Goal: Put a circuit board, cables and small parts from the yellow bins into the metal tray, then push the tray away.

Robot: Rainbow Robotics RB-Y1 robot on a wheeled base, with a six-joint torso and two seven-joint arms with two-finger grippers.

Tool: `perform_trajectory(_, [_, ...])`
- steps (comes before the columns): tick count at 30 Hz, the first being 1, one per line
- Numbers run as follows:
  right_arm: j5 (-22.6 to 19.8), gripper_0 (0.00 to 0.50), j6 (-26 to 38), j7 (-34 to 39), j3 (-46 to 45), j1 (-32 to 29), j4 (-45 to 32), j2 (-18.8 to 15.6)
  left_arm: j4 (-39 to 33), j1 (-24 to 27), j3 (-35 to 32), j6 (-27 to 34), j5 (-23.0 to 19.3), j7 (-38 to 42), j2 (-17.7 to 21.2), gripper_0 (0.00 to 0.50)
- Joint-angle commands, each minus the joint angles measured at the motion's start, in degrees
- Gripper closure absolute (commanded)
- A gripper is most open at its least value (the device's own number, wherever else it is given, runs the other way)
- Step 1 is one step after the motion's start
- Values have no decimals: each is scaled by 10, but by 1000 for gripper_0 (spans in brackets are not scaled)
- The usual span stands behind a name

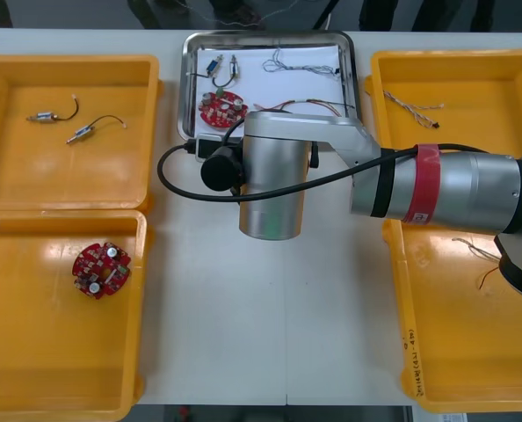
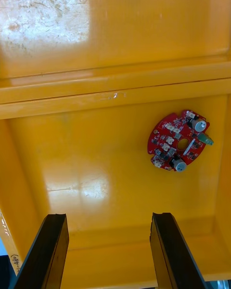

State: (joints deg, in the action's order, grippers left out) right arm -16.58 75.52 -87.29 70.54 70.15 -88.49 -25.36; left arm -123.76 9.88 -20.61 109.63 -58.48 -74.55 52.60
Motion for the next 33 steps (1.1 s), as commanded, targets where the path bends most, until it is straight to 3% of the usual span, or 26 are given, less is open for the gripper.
perform_trajectory(1, [-23,0,62,17,-38,20,-69,10,-15,-8,-16,4,2,-14,25,0])
perform_trajectory(4, [-39,0,109,20,-66,4,-108,10,-15,-8,-16,4,2,-14,25,0])
perform_trajectory(18, [-28,0,345,58,-175,-105,-314,10,-15,-8,-16,4,2,-14,25,0])
perform_trajectory(33, [-21,0,345,91,-366,-273,-491,-6,-15,-8,-16,4,2,-14,25,0])
